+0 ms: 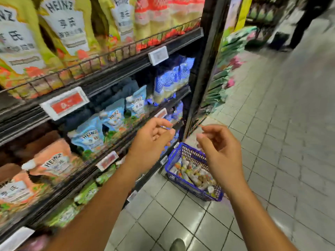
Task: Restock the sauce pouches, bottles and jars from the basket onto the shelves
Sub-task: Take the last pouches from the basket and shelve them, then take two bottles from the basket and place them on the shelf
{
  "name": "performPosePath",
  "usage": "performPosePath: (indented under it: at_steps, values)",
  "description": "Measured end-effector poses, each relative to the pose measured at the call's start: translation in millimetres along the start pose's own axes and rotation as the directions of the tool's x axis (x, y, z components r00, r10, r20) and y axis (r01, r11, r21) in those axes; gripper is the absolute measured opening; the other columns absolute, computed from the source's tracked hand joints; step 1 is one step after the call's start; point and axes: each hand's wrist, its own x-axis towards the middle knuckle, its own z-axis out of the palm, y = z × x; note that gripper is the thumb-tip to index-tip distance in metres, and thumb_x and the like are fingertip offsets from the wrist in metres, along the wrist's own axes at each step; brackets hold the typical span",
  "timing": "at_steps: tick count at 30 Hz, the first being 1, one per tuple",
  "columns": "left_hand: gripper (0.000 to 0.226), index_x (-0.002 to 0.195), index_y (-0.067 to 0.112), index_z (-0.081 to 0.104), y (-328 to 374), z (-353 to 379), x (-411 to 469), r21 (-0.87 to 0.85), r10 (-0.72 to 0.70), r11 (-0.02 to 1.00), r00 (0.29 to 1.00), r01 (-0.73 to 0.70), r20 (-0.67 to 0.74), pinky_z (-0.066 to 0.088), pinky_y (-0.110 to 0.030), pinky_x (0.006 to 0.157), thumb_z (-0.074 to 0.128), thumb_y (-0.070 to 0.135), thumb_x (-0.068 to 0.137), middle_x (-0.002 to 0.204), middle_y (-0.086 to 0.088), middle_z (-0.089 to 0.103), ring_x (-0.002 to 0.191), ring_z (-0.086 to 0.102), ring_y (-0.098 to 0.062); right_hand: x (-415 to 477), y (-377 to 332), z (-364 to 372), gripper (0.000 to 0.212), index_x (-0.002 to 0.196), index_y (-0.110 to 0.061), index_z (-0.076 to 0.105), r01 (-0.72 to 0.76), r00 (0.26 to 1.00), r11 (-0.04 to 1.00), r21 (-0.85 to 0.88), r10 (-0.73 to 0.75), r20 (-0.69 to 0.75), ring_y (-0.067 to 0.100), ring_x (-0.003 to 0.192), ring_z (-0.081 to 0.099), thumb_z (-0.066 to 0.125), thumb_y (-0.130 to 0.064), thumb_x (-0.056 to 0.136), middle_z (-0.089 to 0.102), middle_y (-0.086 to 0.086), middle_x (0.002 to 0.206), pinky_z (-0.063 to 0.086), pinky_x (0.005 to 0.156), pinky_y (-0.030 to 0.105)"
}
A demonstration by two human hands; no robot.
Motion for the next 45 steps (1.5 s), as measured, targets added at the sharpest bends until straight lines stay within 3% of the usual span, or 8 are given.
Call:
performPosePath:
  at_steps: [8, 12, 17, 21, 28, 32, 36, 45]
  values:
    - [0.016, 0.095, 0.026, 0.062, -26.1, 108.0, 36.1, 0.014, -0.087, 0.996, 0.977, 0.086, 0.194, 0.048, -0.021, 0.064, 0.064, 0.031, 0.08, 0.077, -0.006, 0.067, 0.066, 0.06, -0.008, 6.3, 29.7, -97.9, 0.018, 0.091, -0.023, 0.065, -0.148, 0.973, 0.987, -0.065, 0.134, -0.187, 0.018, 0.072, 0.057, 0.068, -0.005, 0.091, 0.06, 0.001, 0.076, 0.053, 0.072, 0.041]
    - [0.012, 0.098, 0.021, 0.062, -36.0, 137.2, 52.7, 0.034, -0.108, 0.994, 0.962, 0.102, 0.252, 0.049, -0.025, 0.066, 0.065, 0.011, 0.092, 0.079, -0.013, 0.065, 0.065, 0.058, -0.007, 12.7, 45.7, -127.4, 0.015, 0.093, -0.02, 0.064, -0.225, 0.949, 0.971, -0.08, 0.2, -0.243, 0.022, 0.073, 0.058, 0.067, -0.005, 0.092, 0.06, 0.007, 0.075, 0.054, 0.075, 0.045]
    - [0.011, 0.103, 0.024, 0.063, -51.1, 152.5, 79.5, 0.107, -0.18, 0.982, 0.943, 0.155, 0.279, 0.053, -0.03, 0.069, 0.063, 0.017, 0.094, 0.087, -0.016, 0.069, 0.072, 0.062, -0.011, 27.9, 69.9, -144.2, 0.009, 0.097, -0.018, 0.064, -0.288, 0.928, 0.954, -0.086, 0.256, -0.27, 0.022, 0.074, 0.061, 0.067, -0.01, 0.093, 0.061, 0.013, 0.072, 0.055, 0.068, 0.027]
    - [0.01, 0.105, 0.023, 0.063, -70.1, 159.4, 111.7, 0.144, -0.237, 0.968, 0.928, 0.203, 0.288, 0.054, -0.036, 0.07, 0.062, 0.02, 0.095, 0.086, -0.009, 0.071, 0.074, 0.064, -0.013, 50.4, 92.5, -146.8, 0.008, 0.101, -0.014, 0.064, -0.345, 0.909, 0.935, -0.084, 0.311, -0.277, 0.017, 0.079, 0.061, 0.066, -0.012, 0.094, 0.061, 0.019, 0.08, 0.057, 0.07, 0.028]
    - [0.01, 0.105, 0.024, 0.063, -127.4, 171.7, 193.9, 0.185, -0.369, 0.927, 0.883, 0.327, 0.289, 0.053, -0.02, 0.063, 0.062, 0.023, 0.095, 0.081, 0.004, 0.073, 0.072, 0.065, -0.003, 108.5, 149.9, -147.5, 0.006, 0.098, -0.015, 0.063, -0.439, 0.867, 0.895, -0.077, 0.399, -0.298, 0.005, 0.069, 0.06, 0.065, -0.011, 0.095, 0.061, -0.002, 0.066, 0.054, 0.066, 0.021]
    - [0.006, 0.1, 0.023, 0.065, -169.3, 183.3, 241.8, 0.244, -0.475, 0.876, 0.832, 0.416, 0.287, 0.053, -0.019, 0.058, 0.062, 0.021, 0.094, 0.073, 0.006, 0.072, 0.065, 0.064, -0.003, 139.7, 188.3, -151.8, 0.014, 0.093, -0.023, 0.062, -0.521, 0.814, 0.847, -0.105, 0.456, -0.359, 0.002, 0.068, 0.06, 0.062, -0.009, 0.095, 0.065, 0.02, 0.083, 0.052, 0.065, 0.017]
    - [0.01, 0.089, 0.027, 0.064, -211.9, 200.3, 276.4, 0.319, -0.563, 0.821, 0.766, 0.474, 0.31, 0.05, -0.023, 0.057, 0.062, 0.019, 0.093, 0.069, 0.006, 0.069, 0.059, 0.062, -0.005, 157.4, 229.7, -157.5, 0.012, 0.093, -0.021, 0.062, -0.598, 0.753, 0.797, -0.086, 0.522, -0.4, 0.001, 0.067, 0.061, 0.062, -0.009, 0.096, 0.064, 0.028, 0.094, 0.05, 0.061, 0.014]
    - [0.004, 0.09, 0.022, 0.063, -322.8, 244.9, 291.2, 0.358, -0.77, 0.638, 0.579, 0.682, 0.268, 0.047, -0.024, 0.055, 0.062, 0.021, 0.093, 0.075, -0.002, 0.066, 0.057, 0.057, -0.01, 152.0, 338.2, -180.6, 0.01, 0.091, -0.018, 0.058, -0.76, 0.611, 0.648, -0.058, 0.681, -0.404, -0.006, 0.06, 0.064, 0.061, -0.012, 0.097, 0.068, 0.001, 0.083, 0.048, 0.052, 0.011]
